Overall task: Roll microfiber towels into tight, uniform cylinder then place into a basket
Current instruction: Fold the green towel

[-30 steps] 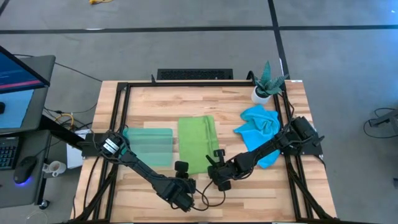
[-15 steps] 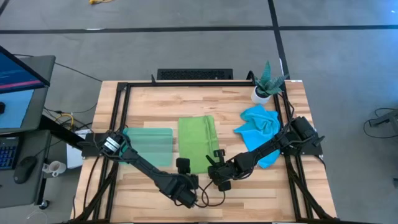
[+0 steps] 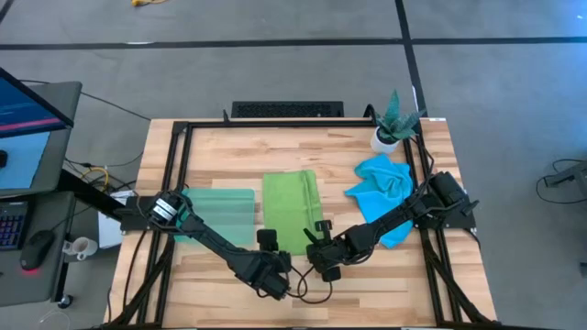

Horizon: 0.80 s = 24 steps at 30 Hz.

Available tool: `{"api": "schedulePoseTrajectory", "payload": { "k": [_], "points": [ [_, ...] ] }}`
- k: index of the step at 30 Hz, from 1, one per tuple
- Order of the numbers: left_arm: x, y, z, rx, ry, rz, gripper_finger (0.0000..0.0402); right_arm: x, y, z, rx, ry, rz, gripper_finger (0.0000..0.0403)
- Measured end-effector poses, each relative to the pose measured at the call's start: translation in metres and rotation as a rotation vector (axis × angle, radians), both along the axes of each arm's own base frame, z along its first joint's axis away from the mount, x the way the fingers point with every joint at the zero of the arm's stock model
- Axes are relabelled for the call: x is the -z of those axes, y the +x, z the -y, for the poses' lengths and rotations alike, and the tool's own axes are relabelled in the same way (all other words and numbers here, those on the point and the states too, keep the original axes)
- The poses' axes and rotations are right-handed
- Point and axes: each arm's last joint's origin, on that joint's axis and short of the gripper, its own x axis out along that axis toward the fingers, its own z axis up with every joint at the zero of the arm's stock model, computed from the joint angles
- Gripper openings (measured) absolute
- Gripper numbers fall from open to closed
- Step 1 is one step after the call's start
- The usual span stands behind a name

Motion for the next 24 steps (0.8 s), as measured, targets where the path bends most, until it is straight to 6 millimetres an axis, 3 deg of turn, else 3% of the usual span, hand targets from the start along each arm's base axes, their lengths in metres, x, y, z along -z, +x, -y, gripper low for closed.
{"api": "schedulePoseTrajectory", "payload": {
  "k": [4, 13, 24],
  "points": [
    [0.001, 0.0, 0.0, 0.002, 0.003, 0.003, 0.0139, 0.0, 0.0, 0.0, 0.0, 0.0, -0.001, 0.0008],
    [0.003, 0.003, 0.001, 0.112, 0.047, -0.017, 0.0016, 0.0, -0.002, -0.004, 0.003, 0.008, -0.002, 0.0007],
    [-0.002, 0.005, 0.007, 0.183, 0.099, -0.015, 0.0003, -0.009, -0.007, -0.022, -0.041, 0.006, -0.044, 0.0006]
  ]
}}
